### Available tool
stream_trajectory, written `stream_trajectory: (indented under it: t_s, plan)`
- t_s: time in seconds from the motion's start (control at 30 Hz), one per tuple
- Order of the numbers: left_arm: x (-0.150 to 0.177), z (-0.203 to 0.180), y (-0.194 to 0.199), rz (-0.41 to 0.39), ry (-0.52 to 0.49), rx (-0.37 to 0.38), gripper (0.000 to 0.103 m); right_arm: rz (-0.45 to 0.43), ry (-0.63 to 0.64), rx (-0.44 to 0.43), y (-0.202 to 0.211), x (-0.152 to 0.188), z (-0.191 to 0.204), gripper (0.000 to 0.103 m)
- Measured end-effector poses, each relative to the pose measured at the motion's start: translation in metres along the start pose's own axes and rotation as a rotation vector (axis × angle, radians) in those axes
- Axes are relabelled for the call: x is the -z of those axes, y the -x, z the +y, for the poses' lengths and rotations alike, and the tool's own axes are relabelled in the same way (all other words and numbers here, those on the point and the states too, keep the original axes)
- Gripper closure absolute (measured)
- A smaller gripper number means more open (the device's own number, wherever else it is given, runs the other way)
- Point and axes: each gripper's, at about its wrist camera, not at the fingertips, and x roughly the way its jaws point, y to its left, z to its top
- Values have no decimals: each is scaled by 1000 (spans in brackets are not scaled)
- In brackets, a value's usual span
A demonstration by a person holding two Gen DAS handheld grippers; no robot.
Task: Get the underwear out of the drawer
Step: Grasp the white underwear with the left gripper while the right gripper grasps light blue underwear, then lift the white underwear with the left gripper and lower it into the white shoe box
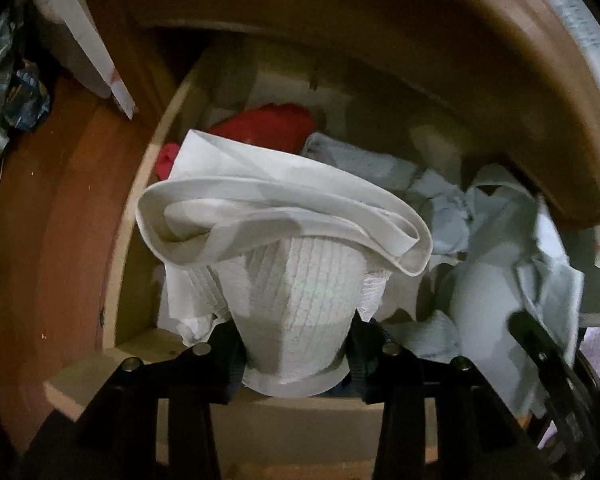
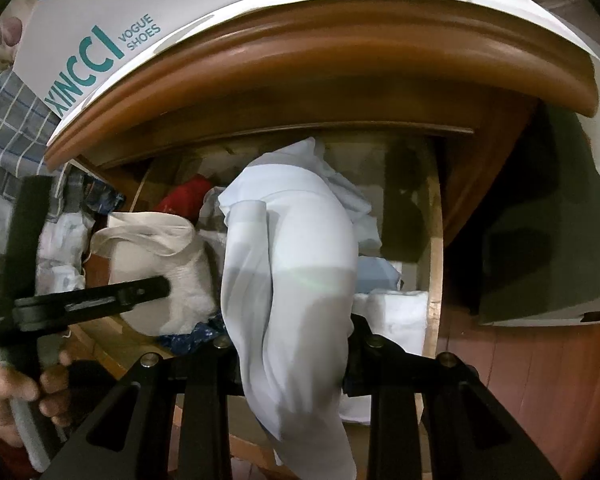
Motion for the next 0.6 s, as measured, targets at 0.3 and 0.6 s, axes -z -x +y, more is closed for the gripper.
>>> stream_trajectory:
  t_s: [0.3, 0.6]
  plan:
    - [12, 2, 46, -65, -42, 68, 61, -76, 17, -90, 14, -3, 9, 77]
    - [23, 4, 76, -100, -60, 118, 61, -156, -19, -218, 33, -7, 2, 78]
